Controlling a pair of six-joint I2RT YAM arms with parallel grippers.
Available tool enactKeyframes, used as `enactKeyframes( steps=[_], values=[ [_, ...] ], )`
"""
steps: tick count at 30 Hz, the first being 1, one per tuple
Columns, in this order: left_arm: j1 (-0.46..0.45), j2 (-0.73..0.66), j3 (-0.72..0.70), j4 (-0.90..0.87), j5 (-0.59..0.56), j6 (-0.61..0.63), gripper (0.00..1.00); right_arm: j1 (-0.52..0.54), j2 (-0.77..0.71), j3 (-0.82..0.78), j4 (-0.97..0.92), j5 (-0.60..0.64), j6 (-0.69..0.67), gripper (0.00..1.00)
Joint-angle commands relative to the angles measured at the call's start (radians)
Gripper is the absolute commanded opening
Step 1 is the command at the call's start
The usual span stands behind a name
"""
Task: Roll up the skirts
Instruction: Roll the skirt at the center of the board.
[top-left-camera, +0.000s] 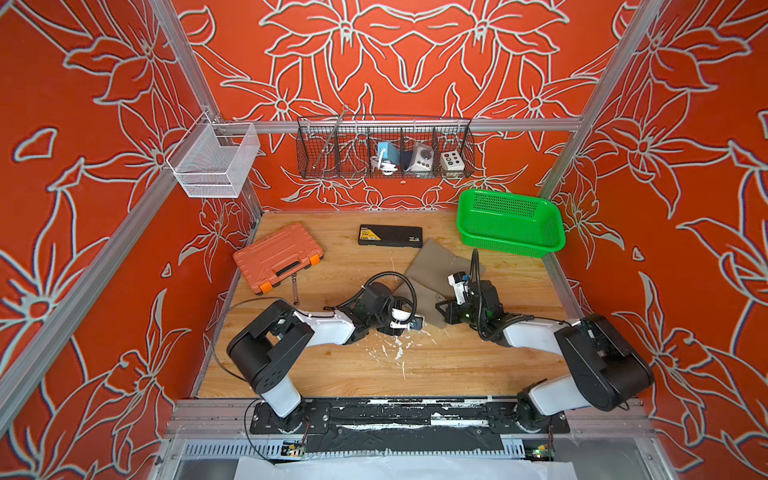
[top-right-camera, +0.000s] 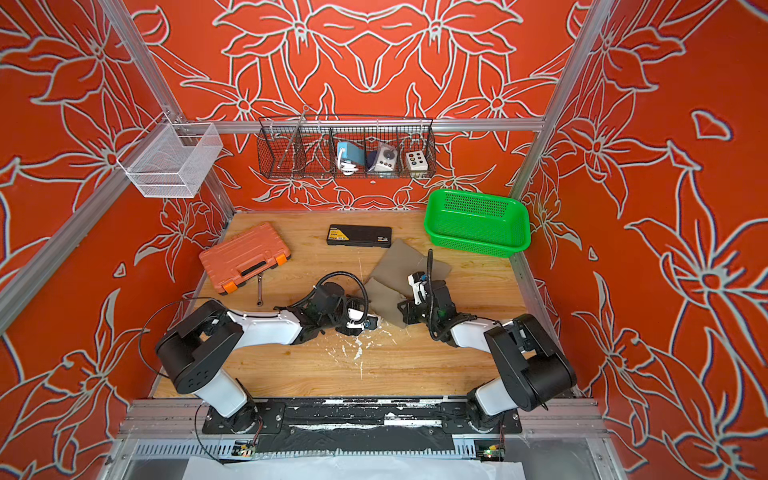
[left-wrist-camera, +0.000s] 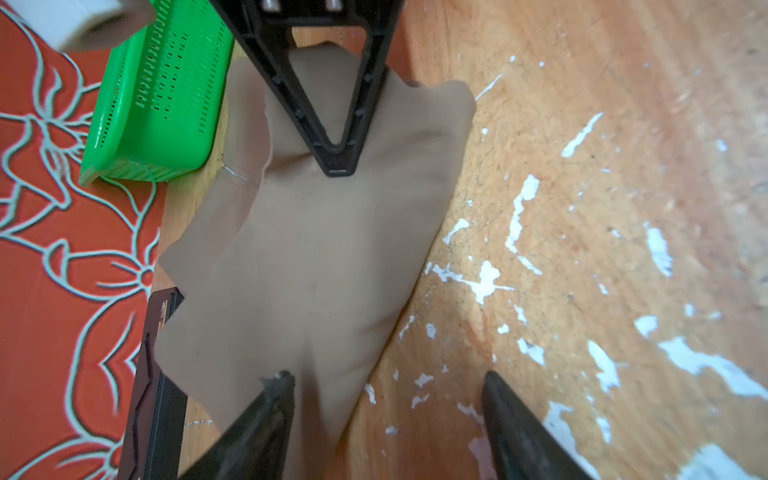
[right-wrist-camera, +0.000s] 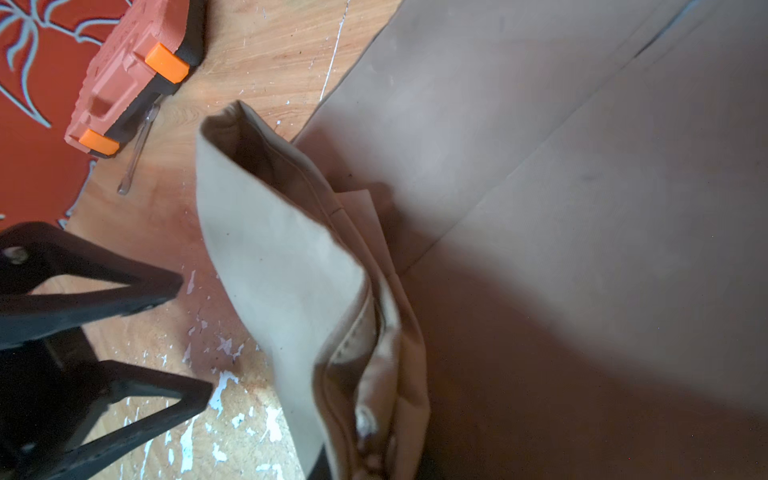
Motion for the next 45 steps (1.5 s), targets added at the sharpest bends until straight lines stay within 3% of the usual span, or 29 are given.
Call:
enactKeyframes(
  steps=[1, 5, 11, 16, 17, 21, 24, 30, 36, 41, 45],
  values=[
    [-0.001, 0.062, 0.052, 0.03, -0.018, 0.034, 0.68, -0.013, 0.042, 0.028, -0.055, 0.017, 0.045, 0.0],
    [-0.001, 0.148, 0.102, 0.05, -0.063, 0.049, 0.65, -0.02, 0.047, 0.045, -0.073, 0.001, 0.041, 0.0],
    [0.0, 0.239, 0.146, 0.014, -0.069, 0.072, 0.52, -0.046, 0.044, 0.05, -0.089, -0.029, 0.035, 0.0],
    [0.0, 0.288, 0.157, 0.044, -0.09, 0.058, 0.02, -0.063, 0.037, 0.056, -0.121, -0.04, 0.025, 0.0],
    [0.0, 0.288, 0.16, 0.046, -0.09, 0.048, 0.0, -0.066, 0.032, 0.054, -0.13, -0.031, 0.018, 0.0],
    [0.003, 0.22, 0.145, 0.041, -0.067, 0.031, 0.0, -0.067, -0.019, 0.041, -0.173, 0.05, -0.04, 0.32],
    [0.014, 0.129, 0.126, 0.002, -0.019, 0.032, 0.0, -0.066, -0.096, 0.019, -0.178, 0.092, -0.082, 0.43],
    [0.025, -0.022, 0.104, -0.099, 0.071, 0.004, 0.0, -0.042, -0.418, -0.113, -0.131, 0.131, -0.224, 0.49],
    [0.022, -0.065, 0.09, -0.14, 0.108, -0.026, 0.0, 0.072, -0.713, -0.25, -0.06, 0.164, -0.367, 0.57],
    [0.016, -0.065, 0.109, -0.168, 0.115, -0.032, 0.0, 0.235, -0.644, -0.23, -0.004, 0.157, -0.479, 0.6],
    [0.013, -0.064, 0.11, -0.165, 0.123, -0.04, 0.0, 0.29, -0.544, -0.24, 0.082, 0.163, -0.511, 0.61]
  ],
)
